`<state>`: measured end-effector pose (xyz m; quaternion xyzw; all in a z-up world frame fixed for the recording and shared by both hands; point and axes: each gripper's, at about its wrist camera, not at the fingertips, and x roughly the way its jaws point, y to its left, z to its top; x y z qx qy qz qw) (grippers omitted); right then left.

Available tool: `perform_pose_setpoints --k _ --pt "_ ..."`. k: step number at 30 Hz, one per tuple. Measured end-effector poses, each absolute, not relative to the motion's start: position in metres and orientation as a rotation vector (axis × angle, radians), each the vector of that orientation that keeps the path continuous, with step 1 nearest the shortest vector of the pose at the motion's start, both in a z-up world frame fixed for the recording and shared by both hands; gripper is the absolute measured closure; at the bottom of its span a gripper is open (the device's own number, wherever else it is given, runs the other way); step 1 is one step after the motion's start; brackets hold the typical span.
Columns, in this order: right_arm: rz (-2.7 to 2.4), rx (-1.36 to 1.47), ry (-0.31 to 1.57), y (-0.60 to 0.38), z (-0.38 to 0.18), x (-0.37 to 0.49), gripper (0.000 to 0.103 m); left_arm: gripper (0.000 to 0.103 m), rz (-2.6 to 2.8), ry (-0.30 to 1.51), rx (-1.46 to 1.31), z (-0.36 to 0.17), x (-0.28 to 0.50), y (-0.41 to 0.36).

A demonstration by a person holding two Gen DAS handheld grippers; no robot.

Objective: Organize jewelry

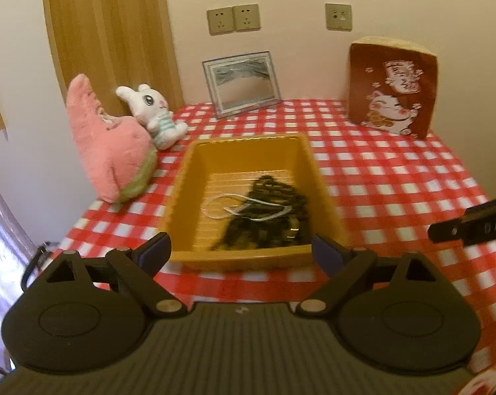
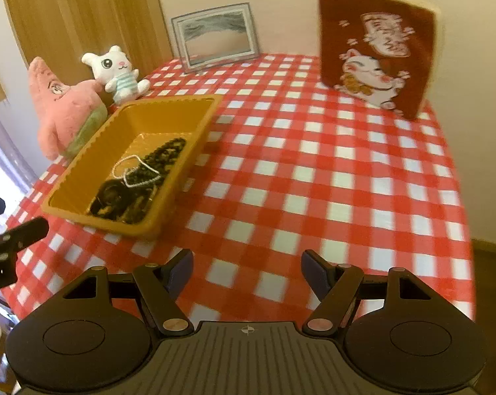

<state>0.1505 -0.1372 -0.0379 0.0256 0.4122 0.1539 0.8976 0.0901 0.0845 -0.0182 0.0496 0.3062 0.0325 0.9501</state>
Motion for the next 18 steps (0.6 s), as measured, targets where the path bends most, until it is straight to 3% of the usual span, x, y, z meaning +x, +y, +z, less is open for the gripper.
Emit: perform_pose_setpoints --k 9,18 --pt "0.395 0.059 0.920 -0.189 -0.018 0.114 0.031 0.013 0.015 0.847 -0.065 -0.007 0.079 0.029" --pt "0.406 0.087 0.943 -0.221 -0.011 0.091 0.031 0.013 -0.014 0.896 -0.109 -0.004 0.061 -0.003"
